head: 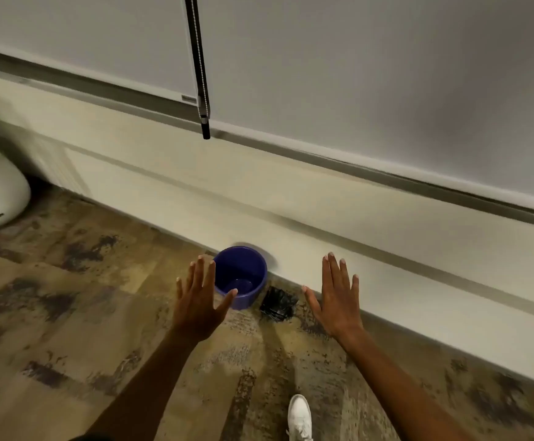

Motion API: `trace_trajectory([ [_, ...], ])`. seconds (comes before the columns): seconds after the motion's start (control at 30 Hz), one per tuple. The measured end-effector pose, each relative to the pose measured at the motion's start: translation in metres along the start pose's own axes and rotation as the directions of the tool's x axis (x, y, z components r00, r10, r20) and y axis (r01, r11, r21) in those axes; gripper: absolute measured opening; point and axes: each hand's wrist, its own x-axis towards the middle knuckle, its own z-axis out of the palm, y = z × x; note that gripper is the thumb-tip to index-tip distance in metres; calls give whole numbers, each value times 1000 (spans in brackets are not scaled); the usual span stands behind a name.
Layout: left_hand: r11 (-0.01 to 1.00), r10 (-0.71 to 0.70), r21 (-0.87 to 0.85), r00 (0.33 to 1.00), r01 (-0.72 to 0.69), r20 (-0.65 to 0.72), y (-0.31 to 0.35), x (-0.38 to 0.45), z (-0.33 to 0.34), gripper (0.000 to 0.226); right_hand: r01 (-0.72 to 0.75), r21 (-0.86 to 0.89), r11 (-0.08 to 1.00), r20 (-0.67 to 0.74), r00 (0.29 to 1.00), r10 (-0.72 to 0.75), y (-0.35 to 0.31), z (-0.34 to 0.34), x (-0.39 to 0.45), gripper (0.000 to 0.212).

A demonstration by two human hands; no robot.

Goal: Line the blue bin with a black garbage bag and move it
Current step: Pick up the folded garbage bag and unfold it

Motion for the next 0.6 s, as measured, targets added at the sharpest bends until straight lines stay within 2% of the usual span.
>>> trace_trajectory([
  [0.13,998,-69,5,998,69,-15,7,28,12,104,15,6,1000,32,999,-15,22,21,44,85],
  [0.33,986,-165,15,986,165,-4,22,71,43,105,104,2,995,139,985,-103,50,55,107,92],
  [0.53,972,-230,63,971,227,59,24,93,82,92,184,-43,982,231,958,-170,61,96,150,96],
  [0.6,974,-226,43,972,224,56,20,99,89,89,208,-49,977,214,957,-193,62,106,159,93],
])
